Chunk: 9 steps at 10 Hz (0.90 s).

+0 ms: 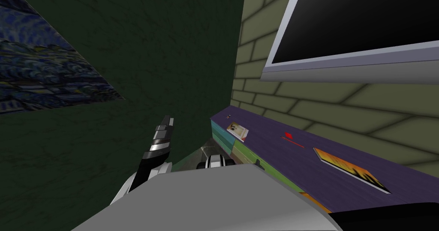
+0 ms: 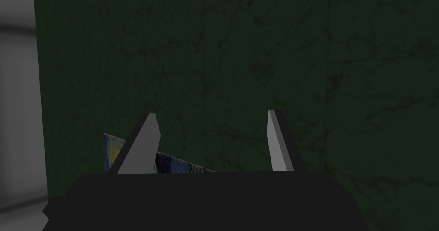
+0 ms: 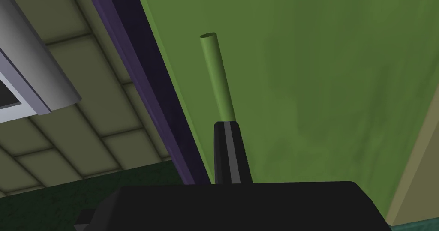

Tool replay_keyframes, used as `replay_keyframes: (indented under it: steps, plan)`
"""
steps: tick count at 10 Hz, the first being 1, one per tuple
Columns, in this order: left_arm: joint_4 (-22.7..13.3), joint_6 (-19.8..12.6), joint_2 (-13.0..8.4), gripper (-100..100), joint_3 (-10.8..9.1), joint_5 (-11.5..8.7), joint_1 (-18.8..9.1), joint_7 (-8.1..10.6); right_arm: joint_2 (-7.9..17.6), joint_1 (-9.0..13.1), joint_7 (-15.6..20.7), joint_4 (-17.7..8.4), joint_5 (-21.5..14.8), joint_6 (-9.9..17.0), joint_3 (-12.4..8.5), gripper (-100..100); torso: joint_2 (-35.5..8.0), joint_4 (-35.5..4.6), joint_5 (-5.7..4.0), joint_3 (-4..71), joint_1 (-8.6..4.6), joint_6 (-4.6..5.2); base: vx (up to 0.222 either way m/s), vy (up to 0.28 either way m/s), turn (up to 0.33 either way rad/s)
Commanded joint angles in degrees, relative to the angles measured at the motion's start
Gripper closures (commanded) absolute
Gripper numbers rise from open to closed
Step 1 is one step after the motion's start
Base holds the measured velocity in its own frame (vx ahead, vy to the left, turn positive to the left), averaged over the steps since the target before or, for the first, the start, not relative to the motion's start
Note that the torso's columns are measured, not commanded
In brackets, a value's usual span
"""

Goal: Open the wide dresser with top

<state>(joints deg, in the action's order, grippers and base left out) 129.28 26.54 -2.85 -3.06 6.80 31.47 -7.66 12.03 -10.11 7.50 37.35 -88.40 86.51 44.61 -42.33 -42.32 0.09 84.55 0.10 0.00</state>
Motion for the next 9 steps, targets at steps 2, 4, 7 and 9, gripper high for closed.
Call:
replay_keyframes:
  steps: [2, 4, 7, 9]
  plan:
    - [0.0, 0.0, 0.0, 0, 0.0, 0.0, 0.0, 0.0, 1.8, -0.2, 2.3, 3.5, 0.3, -0.8, -0.3, -100, -0.1, 0.0, -0.09, -0.1, -0.12, 0.0, -0.056, -0.001, -0.003]
    - [0.0, 0.0, 0.0, 0, 0.0, 0.0, 0.0, 0.0, 2.8, -0.3, 3.6, 5.4, 0.5, -1.3, -0.5, -100, 0.0, 0.0, -0.09, 0.0, -0.11, 0.0, -0.057, -0.001, -0.003]
    - [0.0, 0.0, 0.0, 0, 0.0, 0.0, 0.0, 0.0, 4.4, -0.4, 5.6, 8.5, 0.9, -2.1, -0.9, -100, 0.1, 0.1, -0.09, 0.0, -0.09, 0.0, -0.048, 0.0, -0.003]
    - [0.0, 0.0, 0.0, 0, 0.0, 0.0, 0.0, 0.0, 5.8, -0.6, 7.4, 11.2, 1.2, -2.8, -1.2, -100, 0.0, 0.0, -0.09, 0.0, -0.1, 0.0, -0.059, -0.002, -0.003]
